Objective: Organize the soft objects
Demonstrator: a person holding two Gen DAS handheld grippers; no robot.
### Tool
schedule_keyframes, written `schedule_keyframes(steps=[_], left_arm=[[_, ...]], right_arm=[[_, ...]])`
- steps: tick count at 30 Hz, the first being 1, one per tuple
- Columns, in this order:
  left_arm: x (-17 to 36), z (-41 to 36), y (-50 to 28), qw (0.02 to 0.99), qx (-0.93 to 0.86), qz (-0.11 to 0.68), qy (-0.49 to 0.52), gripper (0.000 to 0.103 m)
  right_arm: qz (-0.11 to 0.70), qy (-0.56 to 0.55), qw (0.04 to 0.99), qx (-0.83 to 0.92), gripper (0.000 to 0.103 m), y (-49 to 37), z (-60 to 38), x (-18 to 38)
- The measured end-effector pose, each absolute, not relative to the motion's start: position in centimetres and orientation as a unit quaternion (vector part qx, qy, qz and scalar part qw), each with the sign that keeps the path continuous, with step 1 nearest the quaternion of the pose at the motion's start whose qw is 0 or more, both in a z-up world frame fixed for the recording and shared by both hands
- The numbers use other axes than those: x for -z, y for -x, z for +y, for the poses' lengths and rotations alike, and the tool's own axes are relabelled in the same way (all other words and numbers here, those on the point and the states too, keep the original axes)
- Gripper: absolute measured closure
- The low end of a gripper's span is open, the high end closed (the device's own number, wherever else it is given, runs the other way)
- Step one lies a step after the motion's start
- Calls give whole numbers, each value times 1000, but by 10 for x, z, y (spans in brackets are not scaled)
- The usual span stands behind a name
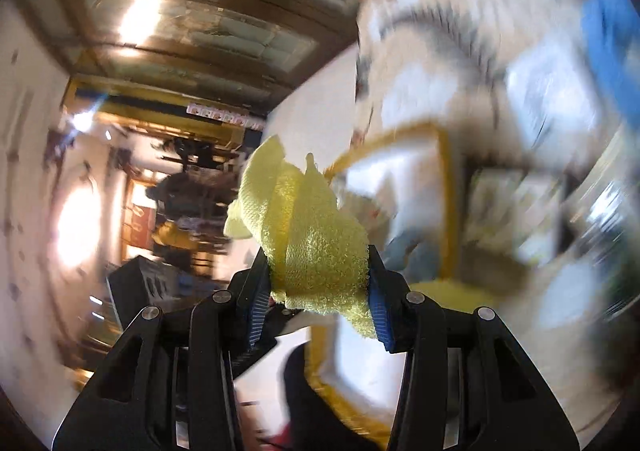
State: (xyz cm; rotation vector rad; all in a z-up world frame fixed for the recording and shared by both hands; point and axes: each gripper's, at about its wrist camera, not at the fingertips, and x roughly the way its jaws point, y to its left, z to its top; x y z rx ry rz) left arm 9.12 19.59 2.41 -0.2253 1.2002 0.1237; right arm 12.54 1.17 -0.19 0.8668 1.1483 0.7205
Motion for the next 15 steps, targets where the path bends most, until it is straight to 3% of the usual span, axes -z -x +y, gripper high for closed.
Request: schedule_keyframes(steps=[10, 15], left_arm=[[4, 205, -89, 811, -74, 573, 95, 94], [7, 204, -88, 814, -83, 570, 78, 93]], right_arm=[[555, -493, 608, -283, 59, -118, 50, 67], [550, -488, 621, -272, 51, -111, 53, 60]])
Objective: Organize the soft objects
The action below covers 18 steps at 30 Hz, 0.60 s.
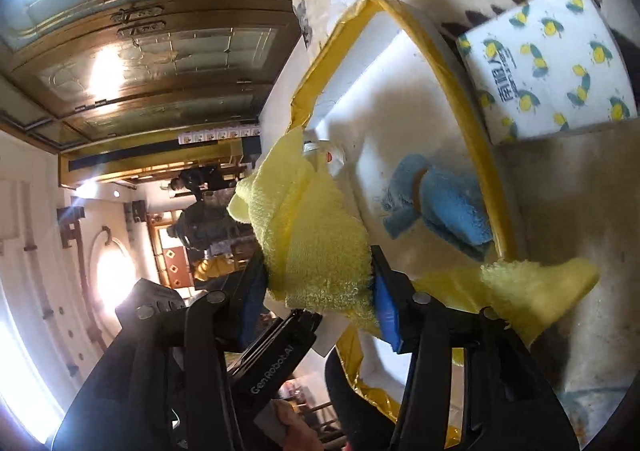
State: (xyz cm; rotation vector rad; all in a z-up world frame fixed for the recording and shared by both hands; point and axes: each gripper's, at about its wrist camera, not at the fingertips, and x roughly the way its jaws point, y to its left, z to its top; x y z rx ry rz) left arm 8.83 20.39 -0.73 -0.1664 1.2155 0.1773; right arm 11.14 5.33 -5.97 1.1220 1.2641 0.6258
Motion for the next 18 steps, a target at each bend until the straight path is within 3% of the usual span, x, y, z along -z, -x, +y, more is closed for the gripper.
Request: schedule_keyframes(steps=[5, 7, 10, 14, 18], left_arm=[[10, 208, -88, 810, -93, 574, 74, 80], [7, 210, -86, 812, -90, 572, 80, 62], [-3, 211, -80, 819, -85, 561, 87, 44], [-16, 211, -74, 824, -79, 553, 93, 33], [-28, 206, -68, 829, -80, 547, 88, 32]], right_arm=[[540, -490, 622, -284, 42, -110, 55, 46], [528, -507, 617, -289, 42, -109, 42, 49], [533, -503, 615, -292, 42, -107, 28, 48], [539, -513, 601, -293, 42, -98, 9, 55], [530, -485, 628, -298, 42, -85, -16, 44]])
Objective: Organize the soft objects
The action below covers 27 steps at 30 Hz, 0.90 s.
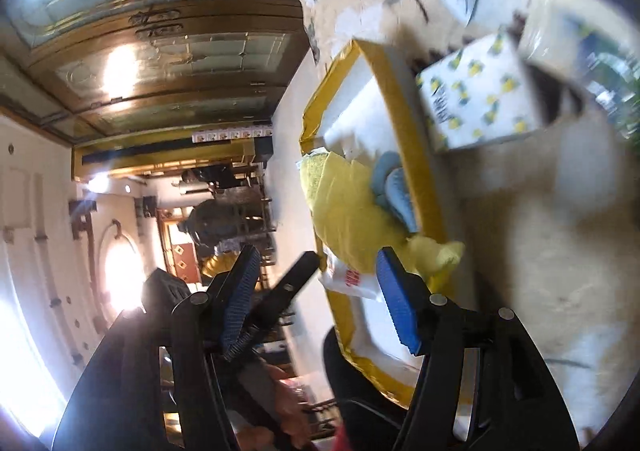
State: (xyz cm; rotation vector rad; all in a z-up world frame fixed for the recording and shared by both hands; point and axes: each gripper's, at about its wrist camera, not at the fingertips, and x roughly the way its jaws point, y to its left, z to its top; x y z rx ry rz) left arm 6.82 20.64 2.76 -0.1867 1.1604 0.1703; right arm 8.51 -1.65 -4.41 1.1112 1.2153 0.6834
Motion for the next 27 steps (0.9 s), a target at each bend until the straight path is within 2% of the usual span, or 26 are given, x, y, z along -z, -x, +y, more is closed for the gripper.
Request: schedule_keyframes(steps=[6, 15, 23, 27], left_arm=[[-42, 184, -65, 834, -53, 541, 91, 32], [-52, 116, -79, 845, 26, 530, 62, 32], [-55, 48, -90, 866, 174, 458, -96, 32], [-35, 30, -102, 835, 226, 464, -191, 32]], right_arm=[[499, -431, 697, -282, 42, -68, -69, 17], [474, -434, 737, -210, 42, -43, -161, 15], [461, -450, 743, -183, 42, -25, -204, 20], [455, -452, 747, -176, 42, -25, -216, 20]])
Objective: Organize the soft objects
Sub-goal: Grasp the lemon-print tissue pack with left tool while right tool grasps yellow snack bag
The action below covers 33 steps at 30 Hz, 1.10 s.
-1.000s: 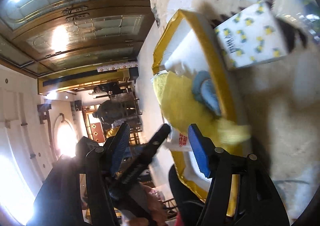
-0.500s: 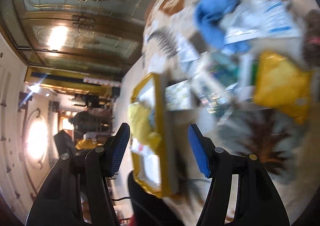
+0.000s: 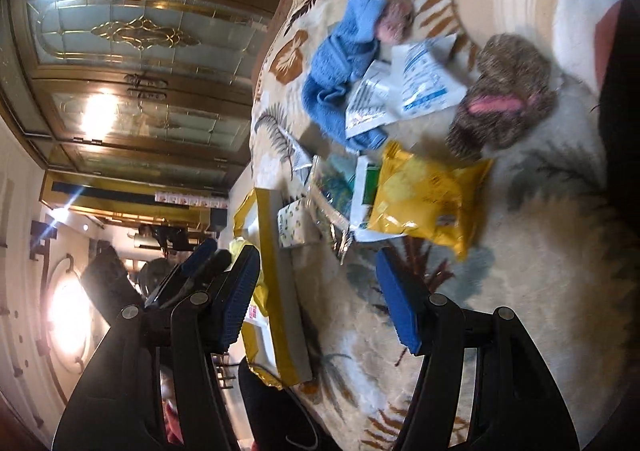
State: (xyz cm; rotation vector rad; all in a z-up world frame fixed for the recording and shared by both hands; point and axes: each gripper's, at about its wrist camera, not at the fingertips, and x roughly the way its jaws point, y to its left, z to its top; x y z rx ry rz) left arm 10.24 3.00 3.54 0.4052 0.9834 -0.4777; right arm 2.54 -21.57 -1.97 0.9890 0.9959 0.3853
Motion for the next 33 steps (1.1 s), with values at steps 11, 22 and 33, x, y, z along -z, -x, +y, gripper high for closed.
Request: schedule_keyframes(steps=[11, 22, 33], left_arm=[[15, 15, -129, 735, 337, 514, -287, 32], [36, 7, -144, 696, 346, 515, -360, 32], [53, -2, -150, 696, 345, 497, -388, 24]], right_arm=[[457, -398, 777, -170, 42, -35, -217, 10], [460, -380, 788, -156, 42, -47, -222, 10], [508, -141, 834, -164, 42, -55, -182, -9]])
